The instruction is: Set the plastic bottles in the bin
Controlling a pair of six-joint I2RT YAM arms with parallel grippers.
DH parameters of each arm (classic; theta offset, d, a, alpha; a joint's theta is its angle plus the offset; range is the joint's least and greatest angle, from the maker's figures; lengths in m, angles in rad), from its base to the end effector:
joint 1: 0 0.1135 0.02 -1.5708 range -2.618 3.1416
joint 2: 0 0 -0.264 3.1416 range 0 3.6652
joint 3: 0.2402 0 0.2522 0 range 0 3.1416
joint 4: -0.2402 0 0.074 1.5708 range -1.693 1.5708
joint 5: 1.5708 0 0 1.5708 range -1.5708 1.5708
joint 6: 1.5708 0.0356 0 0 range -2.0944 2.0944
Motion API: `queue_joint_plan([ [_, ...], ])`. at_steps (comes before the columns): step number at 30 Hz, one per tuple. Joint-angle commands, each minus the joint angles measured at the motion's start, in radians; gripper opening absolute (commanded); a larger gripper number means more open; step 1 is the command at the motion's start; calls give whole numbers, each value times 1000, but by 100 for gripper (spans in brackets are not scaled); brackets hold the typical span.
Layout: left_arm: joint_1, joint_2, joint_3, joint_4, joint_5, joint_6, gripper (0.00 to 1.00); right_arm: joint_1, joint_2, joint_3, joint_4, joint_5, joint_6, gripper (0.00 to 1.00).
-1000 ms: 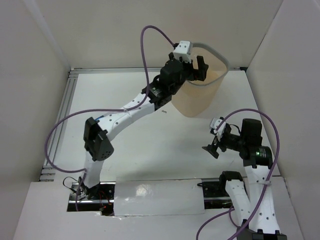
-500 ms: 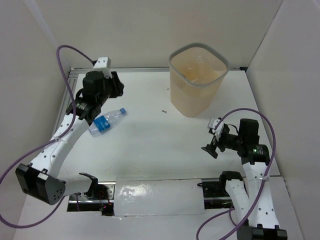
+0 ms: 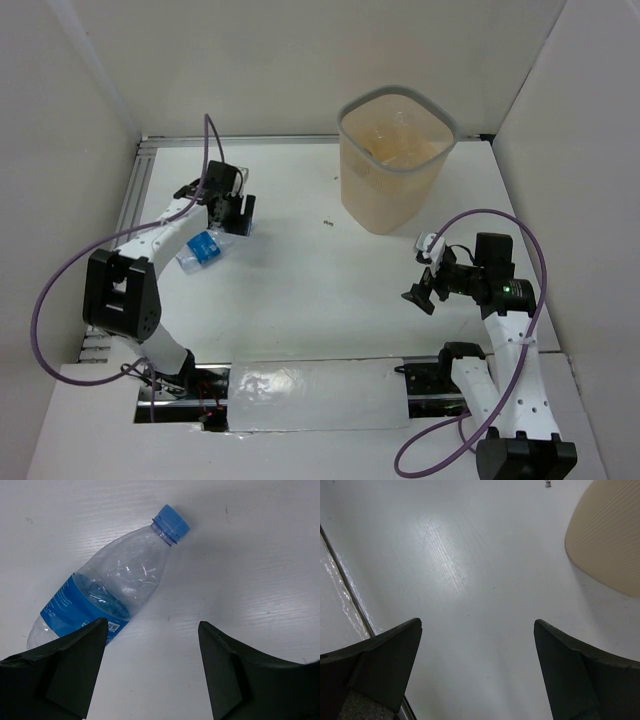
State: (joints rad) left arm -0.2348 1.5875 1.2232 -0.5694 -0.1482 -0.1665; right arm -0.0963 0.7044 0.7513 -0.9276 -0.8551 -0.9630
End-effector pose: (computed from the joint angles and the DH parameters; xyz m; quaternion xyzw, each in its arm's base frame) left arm 0.3315 -0.0739 0.2585 0.0092 0.9473 0.0066 0.3201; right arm 0.1247 0.0149 0.2808 -0.4869 0.7183 0.1812 0.4628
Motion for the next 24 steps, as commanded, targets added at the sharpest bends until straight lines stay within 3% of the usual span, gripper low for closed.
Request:
queue_joint_plan([
  [1, -32, 61, 47, -9, -63, 88, 85, -5, -5, 5, 56, -19, -11, 100],
  [13, -60, 146, 44, 143, -280, 176, 88, -5, 4, 5, 38, -1, -20, 100],
  [15, -60, 146, 44, 164, -290, 192, 89, -5, 4, 5, 38, -1, -29, 100],
  [16, -60, 161, 44, 164, -291, 202, 97, -5, 13, 5, 38, -1, -29, 100],
  [24, -69, 216, 53, 164, -254, 216, 97, -5, 23, 14, 38, 8, -29, 100],
])
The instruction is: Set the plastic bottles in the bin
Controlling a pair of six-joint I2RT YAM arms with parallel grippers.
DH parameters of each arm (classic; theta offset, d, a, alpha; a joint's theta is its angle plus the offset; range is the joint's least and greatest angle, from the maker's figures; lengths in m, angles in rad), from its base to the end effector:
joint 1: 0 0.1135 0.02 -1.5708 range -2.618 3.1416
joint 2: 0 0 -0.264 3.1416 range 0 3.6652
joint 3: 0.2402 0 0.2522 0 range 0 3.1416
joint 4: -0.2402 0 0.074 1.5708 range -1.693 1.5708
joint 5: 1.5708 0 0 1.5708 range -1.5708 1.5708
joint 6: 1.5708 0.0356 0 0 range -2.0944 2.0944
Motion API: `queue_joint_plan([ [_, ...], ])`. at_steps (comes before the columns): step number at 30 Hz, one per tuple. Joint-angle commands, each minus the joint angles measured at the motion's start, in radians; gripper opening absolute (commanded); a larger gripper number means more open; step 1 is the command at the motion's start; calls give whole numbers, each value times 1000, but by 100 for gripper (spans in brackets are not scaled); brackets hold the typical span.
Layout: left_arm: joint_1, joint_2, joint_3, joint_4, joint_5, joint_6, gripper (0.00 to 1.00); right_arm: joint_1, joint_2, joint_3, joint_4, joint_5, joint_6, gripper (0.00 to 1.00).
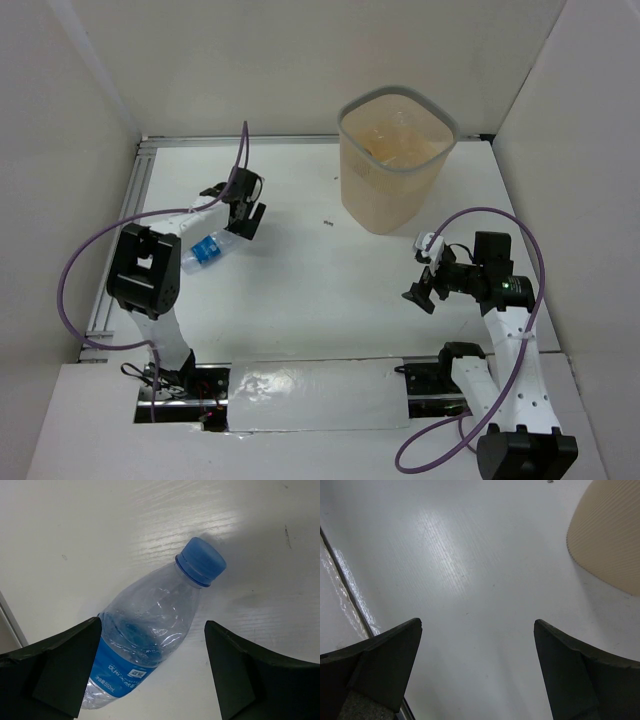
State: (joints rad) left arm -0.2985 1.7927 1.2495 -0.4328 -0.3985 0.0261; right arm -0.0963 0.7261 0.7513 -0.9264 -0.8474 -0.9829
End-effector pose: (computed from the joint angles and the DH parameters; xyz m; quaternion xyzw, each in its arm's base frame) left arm 0.3660 -0.0982 0.2073 0.0942 0.9342 0.1485 0.3103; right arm 0.1285 0.0144 0.2784 -0.4913 0.7198 0.1792 0.4565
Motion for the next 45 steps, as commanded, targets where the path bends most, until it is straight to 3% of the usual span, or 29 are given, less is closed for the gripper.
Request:
queue_joint_plan([
  [1, -5, 25, 27, 28, -13, 23, 97, -5, 1, 14, 37, 1, -1, 100],
  [9, 4, 143, 68, 14, -3, 14, 97, -14, 10, 14, 37, 1, 0, 100],
  [15, 22, 171, 87, -7, 29, -15, 88, -14, 1, 14, 37, 10, 0, 100],
  [17, 22, 149, 87, -7, 64, -26, 83, -14, 1, 14, 37, 10, 0, 100],
  [20, 32, 91, 87, -17, 122, -69, 64, -14, 1, 14, 37, 10, 0, 100],
  [21, 41, 73, 87, -17, 139, -80, 51, -14, 1, 14, 37, 10, 0, 100],
  [23, 41, 27, 87, -17, 199, -109, 41, -14, 1, 14, 37, 10, 0, 100],
  [25, 30, -48, 97, -26, 243, -123, 34, -14, 1, 14, 37, 10, 0, 100],
  [30, -24, -193, 214, -37, 395, -178, 33, -14, 1, 14, 28, 1, -22, 93],
  [32, -54, -237, 267, -37, 450, -193, 33, -14, 1, 14, 15, 1, -37, 87],
  [34, -76, -246, 353, -37, 530, -225, 33, -14, 1, 14, 15, -8, -46, 67],
  [36, -105, -259, 405, 11, 590, -253, 33, -14, 1, 14, 6, -9, -57, 40],
  [37, -105, -259, 447, 32, 660, -287, 33, -14, 1, 14, 6, -9, -57, 17],
  [38, -117, -259, 465, 61, 697, -310, 33, -14, 1, 14, 6, -9, -57, 8],
  [40, -128, -250, 508, 170, 807, -391, 33, -14, 1, 14, 6, -9, -66, 0],
  [45, -139, -161, 603, 536, 992, -677, 33, -14, -8, 5, -3, -9, -100, 0],
])
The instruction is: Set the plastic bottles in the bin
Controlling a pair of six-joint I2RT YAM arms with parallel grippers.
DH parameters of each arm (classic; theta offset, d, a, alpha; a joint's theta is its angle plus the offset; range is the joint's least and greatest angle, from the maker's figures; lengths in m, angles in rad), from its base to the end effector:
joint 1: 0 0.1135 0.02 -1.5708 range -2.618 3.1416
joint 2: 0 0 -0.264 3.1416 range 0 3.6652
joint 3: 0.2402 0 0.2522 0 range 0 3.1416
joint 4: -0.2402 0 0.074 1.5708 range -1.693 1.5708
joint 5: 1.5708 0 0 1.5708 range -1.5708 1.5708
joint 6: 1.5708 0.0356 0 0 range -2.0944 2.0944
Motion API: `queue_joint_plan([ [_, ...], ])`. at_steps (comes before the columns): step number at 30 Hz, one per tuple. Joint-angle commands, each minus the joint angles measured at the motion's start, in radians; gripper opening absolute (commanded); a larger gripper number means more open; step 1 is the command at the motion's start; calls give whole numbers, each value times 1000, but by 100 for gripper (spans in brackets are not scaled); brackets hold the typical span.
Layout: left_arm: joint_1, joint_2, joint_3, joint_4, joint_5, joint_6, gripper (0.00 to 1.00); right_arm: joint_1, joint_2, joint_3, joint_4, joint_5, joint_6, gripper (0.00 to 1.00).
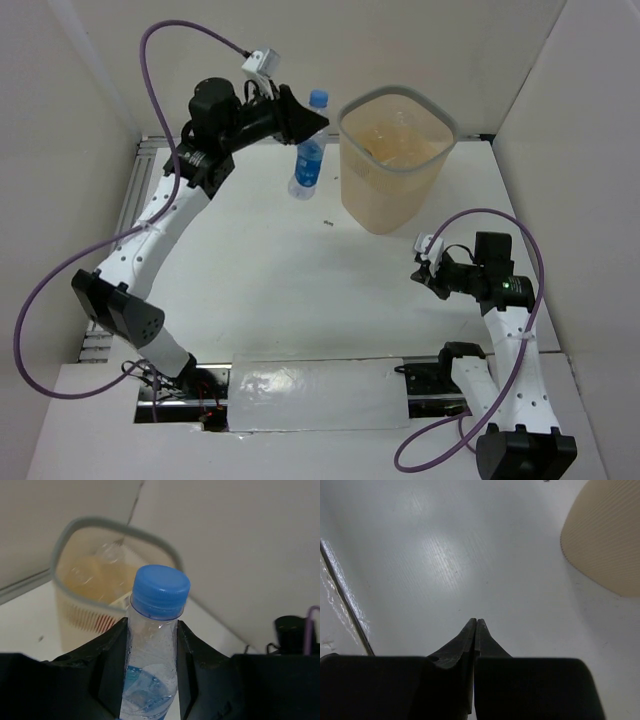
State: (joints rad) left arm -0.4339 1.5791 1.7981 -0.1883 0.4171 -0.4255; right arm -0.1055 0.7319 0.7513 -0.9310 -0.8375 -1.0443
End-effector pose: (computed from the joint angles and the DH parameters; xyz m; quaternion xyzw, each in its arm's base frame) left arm 0.3158 -0.1622 0.4925 0.1515 0.6805 -0.4236 0.5784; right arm 0.1294 0.0129 0.2773 -0.5084 0.7114 0.1621 0.4574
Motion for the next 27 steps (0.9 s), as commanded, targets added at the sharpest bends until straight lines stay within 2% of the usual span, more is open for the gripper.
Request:
queue_joint_plan([
  [1, -12, 70, 64, 356, 214, -277, 33, -5, -14, -4, -11, -8, -39, 0],
  [3, -12, 130, 79, 494, 244, -381, 33, -5, -25, -13, -22, 1, -66, 0],
  [4, -12, 156, 110, 557, 253, -483, 33, -5, -37, -23, -22, 2, -83, 0],
  [5, -12, 185, 131, 670, 267, -533, 33, -5, -48, -32, -31, 2, -92, 0],
  [8, -12, 329, 242, 826, 267, -712, 33, -5, -58, -43, -40, 11, -105, 0],
  [10, -23, 428, 317, 918, 237, -818, 32, -5, -78, -43, -40, 11, -105, 0],
  [14, -32, 556, 446, 978, 194, -929, 32, -5, -78, -43, -40, 11, -105, 0],
  [19, -32, 598, 465, 969, 158, -946, 32, -5, -78, -52, -22, 11, -105, 0],
  [22, -42, 562, 413, 868, 120, -811, 34, -5, -78, -61, -12, 11, -95, 4],
  [23, -54, 549, 391, 777, 83, -706, 36, -5, -78, -61, -12, 2, -95, 6],
  [27, -74, 530, 391, 626, 13, -532, 37, -5, -78, -61, -12, 2, -95, 12],
])
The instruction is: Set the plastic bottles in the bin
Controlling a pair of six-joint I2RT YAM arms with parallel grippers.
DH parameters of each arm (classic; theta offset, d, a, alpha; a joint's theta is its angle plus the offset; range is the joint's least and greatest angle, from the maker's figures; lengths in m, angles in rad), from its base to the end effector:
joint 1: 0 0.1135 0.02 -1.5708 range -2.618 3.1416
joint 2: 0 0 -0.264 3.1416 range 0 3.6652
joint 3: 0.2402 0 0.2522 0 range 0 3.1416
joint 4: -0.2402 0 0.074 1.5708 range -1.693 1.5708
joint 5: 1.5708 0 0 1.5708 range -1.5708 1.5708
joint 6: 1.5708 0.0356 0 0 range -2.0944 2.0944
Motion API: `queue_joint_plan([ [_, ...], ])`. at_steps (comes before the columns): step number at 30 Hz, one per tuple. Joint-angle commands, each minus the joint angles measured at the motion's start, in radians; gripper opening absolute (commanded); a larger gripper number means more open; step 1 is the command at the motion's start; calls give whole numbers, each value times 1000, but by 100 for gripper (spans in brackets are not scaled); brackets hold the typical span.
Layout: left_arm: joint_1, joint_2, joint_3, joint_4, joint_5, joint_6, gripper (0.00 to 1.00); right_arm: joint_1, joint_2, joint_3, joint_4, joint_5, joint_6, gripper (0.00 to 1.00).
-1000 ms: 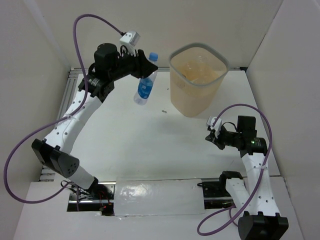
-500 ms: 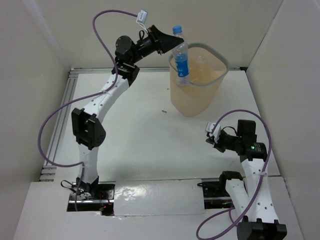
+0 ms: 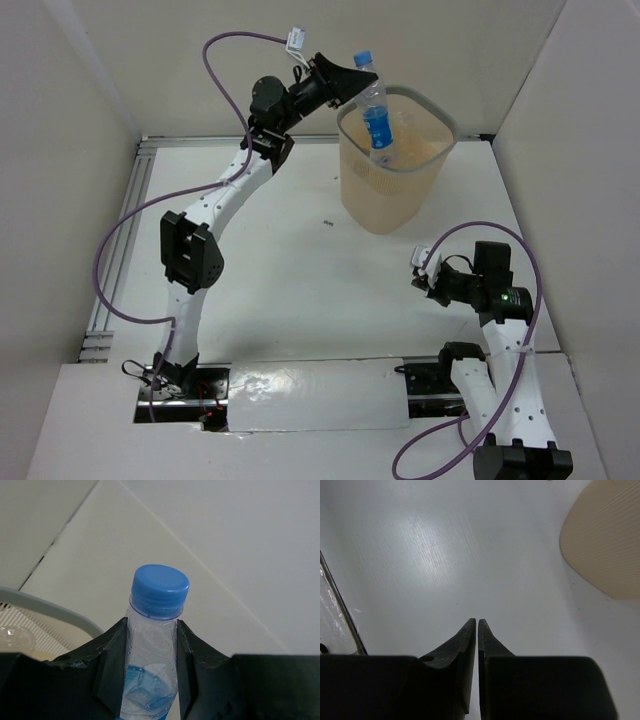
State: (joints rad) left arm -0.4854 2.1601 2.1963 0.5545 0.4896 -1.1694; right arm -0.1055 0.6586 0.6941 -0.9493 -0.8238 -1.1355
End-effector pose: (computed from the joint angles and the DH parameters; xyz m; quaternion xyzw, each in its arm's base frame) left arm 0.4317 -0.2466 0.4605 0.0483 0.5019 -0.7074 0.4954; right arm 0.1160 0.0140 0.2660 -0.5396 0.6912 0.1364 0.4609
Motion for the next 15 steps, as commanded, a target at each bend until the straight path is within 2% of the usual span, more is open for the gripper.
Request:
queue_joint_plan([
  [1, -22, -51, -7, -117, -75, 223, 37, -5, -5, -4, 6, -12, -4, 13],
  [4, -31, -60, -32, -117, -132, 234, 38, -5, -5, -4, 6, -12, -4, 14],
  [8, -50, -39, 22, -205, -193, 316, 38, -5, -14, -4, 6, -12, -4, 25],
  [13, -70, -19, 54, -294, -264, 415, 51, -5, -14, -4, 15, -21, -4, 49],
  [15, -70, -19, 54, -327, -284, 435, 59, -5, -14, -4, 15, -21, -4, 55],
])
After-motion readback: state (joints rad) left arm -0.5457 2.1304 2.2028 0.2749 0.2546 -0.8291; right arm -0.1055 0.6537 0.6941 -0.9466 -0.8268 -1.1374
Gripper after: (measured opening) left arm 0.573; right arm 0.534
